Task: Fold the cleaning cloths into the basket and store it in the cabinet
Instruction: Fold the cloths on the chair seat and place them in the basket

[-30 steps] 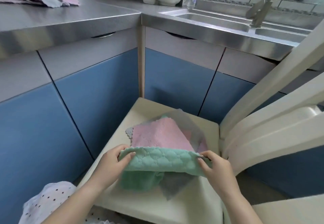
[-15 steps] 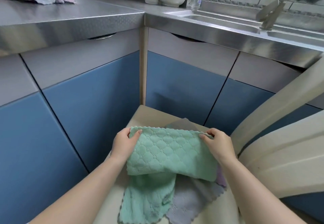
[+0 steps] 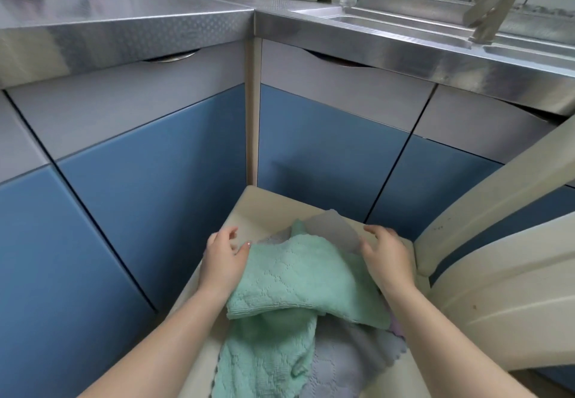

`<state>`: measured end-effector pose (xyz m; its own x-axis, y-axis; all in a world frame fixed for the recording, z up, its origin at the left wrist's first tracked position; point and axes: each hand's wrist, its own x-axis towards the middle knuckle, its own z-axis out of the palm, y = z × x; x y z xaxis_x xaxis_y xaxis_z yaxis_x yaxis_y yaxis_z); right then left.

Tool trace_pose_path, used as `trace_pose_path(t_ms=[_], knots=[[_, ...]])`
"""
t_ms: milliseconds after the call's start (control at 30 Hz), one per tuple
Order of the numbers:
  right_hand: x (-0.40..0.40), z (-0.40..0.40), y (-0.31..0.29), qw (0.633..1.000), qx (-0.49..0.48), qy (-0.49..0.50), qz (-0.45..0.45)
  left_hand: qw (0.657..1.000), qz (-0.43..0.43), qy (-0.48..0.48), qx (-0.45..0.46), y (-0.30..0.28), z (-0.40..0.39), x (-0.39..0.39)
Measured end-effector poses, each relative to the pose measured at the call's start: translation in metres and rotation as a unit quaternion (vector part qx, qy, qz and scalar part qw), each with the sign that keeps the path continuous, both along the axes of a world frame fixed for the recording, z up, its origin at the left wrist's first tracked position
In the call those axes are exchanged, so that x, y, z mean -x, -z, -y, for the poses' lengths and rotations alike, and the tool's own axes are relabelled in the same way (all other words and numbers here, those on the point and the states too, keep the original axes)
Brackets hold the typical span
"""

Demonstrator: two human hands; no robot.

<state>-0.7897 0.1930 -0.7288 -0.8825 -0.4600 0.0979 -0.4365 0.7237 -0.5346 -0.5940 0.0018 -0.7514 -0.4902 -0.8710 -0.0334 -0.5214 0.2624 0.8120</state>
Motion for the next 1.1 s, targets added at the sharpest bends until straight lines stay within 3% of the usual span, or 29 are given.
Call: trace_pose_path(t_ms=[100, 200, 267, 400, 567, 800, 867, 933, 1000, 1033, 1100], knots=[[-0.04, 0.013, -0.008, 0.995, 0.025, -0.074, -0.067, 0.977, 0.011, 0.085, 0.196, -0.017, -0.027, -0.004], [-0.087, 0.03, -0.003, 0.985, -0.056, -0.161, -0.002, 0.955, 0.06, 0.227, 0.182, -0.018, -0.063, 0.01], [-0.101, 0.033, 0.009, 0.977, -0.109, -0.181, 0.036, 0.945, 0.119, 0.259, 0.159, -0.006, -0.074, 0.017], [-0.093, 0.013, 0.038, 0.966, -0.18, -0.183, 0.005, 0.91, 0.239, 0.269, 0.206, 0.019, -0.072, 0.007], [-0.079, -0.007, 0.05, 0.96, -0.223, -0.166, -0.03, 0.905, 0.255, 0.264, 0.215, 0.025, -0.062, 0.0], [-0.062, -0.027, 0.039, 0.952, -0.271, -0.141, 0.003, 0.903, 0.279, 0.252, 0.208, 0.022, -0.047, -0.018], [-0.06, -0.018, 0.027, 0.958, -0.254, -0.131, -0.007, 0.929, 0.232, 0.234, 0.169, 0.007, -0.051, -0.023], [-0.054, -0.002, 0.014, 0.975, -0.184, -0.124, -0.031, 0.971, 0.119, 0.177, 0.105, -0.007, -0.061, -0.033], [-0.05, 0.018, 0.004, 0.981, -0.104, -0.16, -0.047, 0.992, -0.013, 0.096, -0.077, -0.023, -0.077, -0.046], [-0.049, 0.031, 0.001, 0.976, -0.091, -0.191, -0.051, 0.973, -0.075, 0.049, -0.214, -0.029, -0.086, -0.054], [-0.047, 0.054, -0.002, 0.962, -0.123, -0.239, -0.044, 0.87, -0.162, -0.038, -0.464, -0.03, -0.101, -0.064]])
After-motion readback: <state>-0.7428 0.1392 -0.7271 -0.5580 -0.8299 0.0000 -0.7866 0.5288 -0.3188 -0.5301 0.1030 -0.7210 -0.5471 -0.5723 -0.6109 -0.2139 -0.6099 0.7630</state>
